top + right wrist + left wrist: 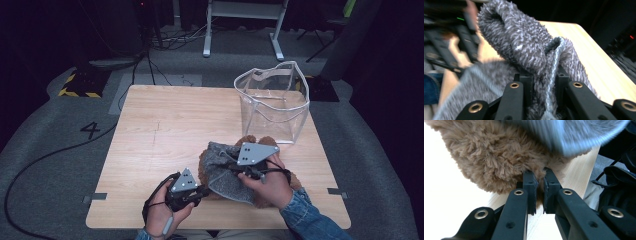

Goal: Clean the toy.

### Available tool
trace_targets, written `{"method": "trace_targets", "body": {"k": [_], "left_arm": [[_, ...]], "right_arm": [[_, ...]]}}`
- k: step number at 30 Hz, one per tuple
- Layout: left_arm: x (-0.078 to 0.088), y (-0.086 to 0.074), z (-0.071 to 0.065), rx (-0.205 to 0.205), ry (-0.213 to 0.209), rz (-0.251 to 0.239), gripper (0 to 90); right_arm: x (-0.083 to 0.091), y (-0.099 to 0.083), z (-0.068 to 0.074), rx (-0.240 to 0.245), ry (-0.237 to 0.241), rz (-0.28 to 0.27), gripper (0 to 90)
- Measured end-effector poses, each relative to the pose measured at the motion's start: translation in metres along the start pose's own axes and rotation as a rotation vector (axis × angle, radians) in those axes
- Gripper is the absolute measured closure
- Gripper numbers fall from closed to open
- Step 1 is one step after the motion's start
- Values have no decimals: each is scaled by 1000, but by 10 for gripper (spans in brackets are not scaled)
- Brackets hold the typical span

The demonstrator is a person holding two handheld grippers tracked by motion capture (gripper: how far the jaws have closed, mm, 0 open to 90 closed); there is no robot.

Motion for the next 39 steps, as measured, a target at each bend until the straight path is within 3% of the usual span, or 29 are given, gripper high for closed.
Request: {"method": "trace_targets", "body": {"k": [4, 6, 9, 11, 13, 15, 16, 18, 20, 23, 26, 33, 37, 39], "left_arm": [[0, -1, 1, -6, 6, 11, 831], [1, 0, 1, 3, -1, 3, 831], [0, 1, 1, 1, 1, -3, 831], [0, 1, 1, 7, -4, -6, 830], [0, 1, 2, 8, 0, -6, 829], [0, 1, 3, 13, 4, -8, 829], [0, 1, 3, 15, 3, -9, 829], [0, 1, 3, 15, 2, -11, 829], [0, 1, 2, 8, -1, -5, 829], [1, 0, 3, -2, 21, 5, 830], [1, -1, 5, 20, 15, -5, 830], [2, 2, 4, 20, 1, -22, 829], [3, 3, 5, 16, 11, -22, 829], [2, 2, 5, 18, 11, -20, 829]], "right_arm": [[13, -19, -21, -54, -70, 19, 758], [22, -33, -32, -69, -108, 58, 758], [33, -56, -40, -117, -122, 94, 758], [44, -62, -43, -154, -136, 84, 757], [58, -57, -41, -179, -148, 44, 756], [71, -44, -30, -154, -129, -16, 756], [72, -34, -19, -113, -94, -63, 755], [69, -22, 10, -33, -17, -87, 754], [58, -21, 41, 31, 65, -55, 754], [43, -37, 57, 67, 91, 31, 754], [38, -57, 55, 38, 105, 81, 755], [51, -105, 47, 15, 81, 273, 754], [74, -105, 40, -17, 55, 330, 754], [86, -91, 30, -27, 5, 274, 753]]}}
Point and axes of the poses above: each handheld gripper's, and its own axes: x roughly backward along the jaws, y roughly out of its top, z roughly to its left, the point moved 10 cm from there along -x, roughly forward along the jaws, and after that the axes turned 3 degrees about x, right-handed, at the moved point
